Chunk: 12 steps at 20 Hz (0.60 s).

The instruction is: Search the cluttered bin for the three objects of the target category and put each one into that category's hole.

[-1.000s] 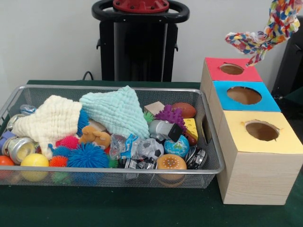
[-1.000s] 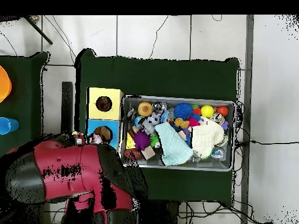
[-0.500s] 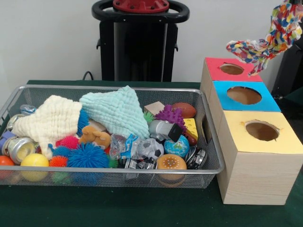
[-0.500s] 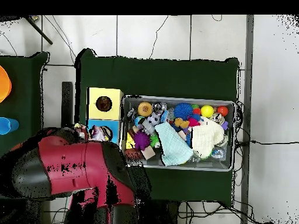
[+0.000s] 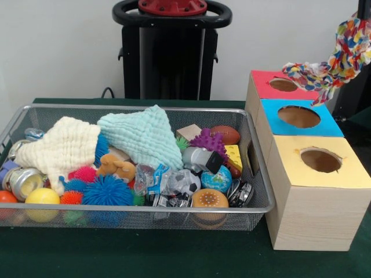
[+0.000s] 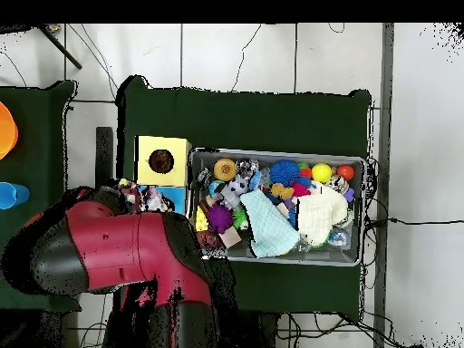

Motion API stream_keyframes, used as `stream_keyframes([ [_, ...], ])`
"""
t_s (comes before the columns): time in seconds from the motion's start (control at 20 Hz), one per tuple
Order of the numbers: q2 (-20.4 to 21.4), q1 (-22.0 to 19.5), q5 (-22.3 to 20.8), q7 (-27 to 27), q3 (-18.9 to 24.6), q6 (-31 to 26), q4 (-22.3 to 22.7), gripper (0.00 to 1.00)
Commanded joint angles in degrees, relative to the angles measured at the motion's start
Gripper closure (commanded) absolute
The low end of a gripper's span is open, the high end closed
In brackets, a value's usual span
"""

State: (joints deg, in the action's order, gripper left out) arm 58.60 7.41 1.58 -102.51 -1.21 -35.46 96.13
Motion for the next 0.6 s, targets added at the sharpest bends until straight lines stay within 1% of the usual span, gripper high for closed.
stream_keyframes([
  [0.05, -2.9, -2.3, -0.7, -8.4, 0.7, 4.3, -0.3, 1.0],
  [0.25, -4.0, -2.3, -0.9, -8.4, 0.6, 6.4, -0.4, 1.0],
  [0.6, -5.6, -1.9, -1.2, -9.2, 0.3, 11.8, 0.6, 1.0],
])
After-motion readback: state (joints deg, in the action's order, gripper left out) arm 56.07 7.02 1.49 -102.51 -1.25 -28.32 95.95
